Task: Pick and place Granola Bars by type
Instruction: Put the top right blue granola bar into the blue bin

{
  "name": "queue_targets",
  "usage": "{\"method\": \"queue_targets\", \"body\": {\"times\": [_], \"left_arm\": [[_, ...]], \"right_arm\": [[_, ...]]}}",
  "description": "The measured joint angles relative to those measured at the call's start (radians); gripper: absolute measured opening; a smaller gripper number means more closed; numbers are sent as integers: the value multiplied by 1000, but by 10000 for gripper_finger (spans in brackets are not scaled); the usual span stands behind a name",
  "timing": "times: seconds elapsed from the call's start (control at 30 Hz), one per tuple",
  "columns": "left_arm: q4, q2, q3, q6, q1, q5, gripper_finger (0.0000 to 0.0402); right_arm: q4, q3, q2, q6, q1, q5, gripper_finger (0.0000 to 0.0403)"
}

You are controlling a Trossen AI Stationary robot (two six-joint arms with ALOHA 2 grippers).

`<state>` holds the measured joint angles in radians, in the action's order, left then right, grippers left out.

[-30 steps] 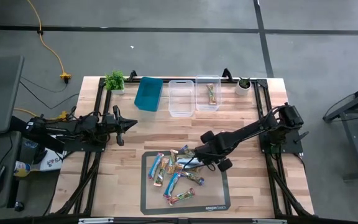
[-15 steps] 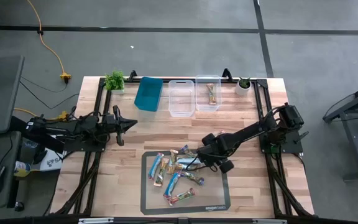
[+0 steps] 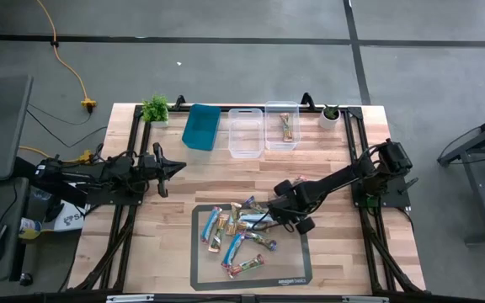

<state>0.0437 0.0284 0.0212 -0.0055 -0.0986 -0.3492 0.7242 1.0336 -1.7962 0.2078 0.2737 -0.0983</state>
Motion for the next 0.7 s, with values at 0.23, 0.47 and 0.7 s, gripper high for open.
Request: {"method": "queue_targets", "body": {"times": [0.23,0.47,0.7], "left_arm": [[0,0,0,0,0,0,0],[0,0,0,0,0,0,0],[0,0,0,0,0,0,0]], "right_arm": [[-5,0,0,-68,0,0,110],[-9,-3,41,-154,-1,-2,72],[-73,-2,125,-265,-1,-14,58]]}}
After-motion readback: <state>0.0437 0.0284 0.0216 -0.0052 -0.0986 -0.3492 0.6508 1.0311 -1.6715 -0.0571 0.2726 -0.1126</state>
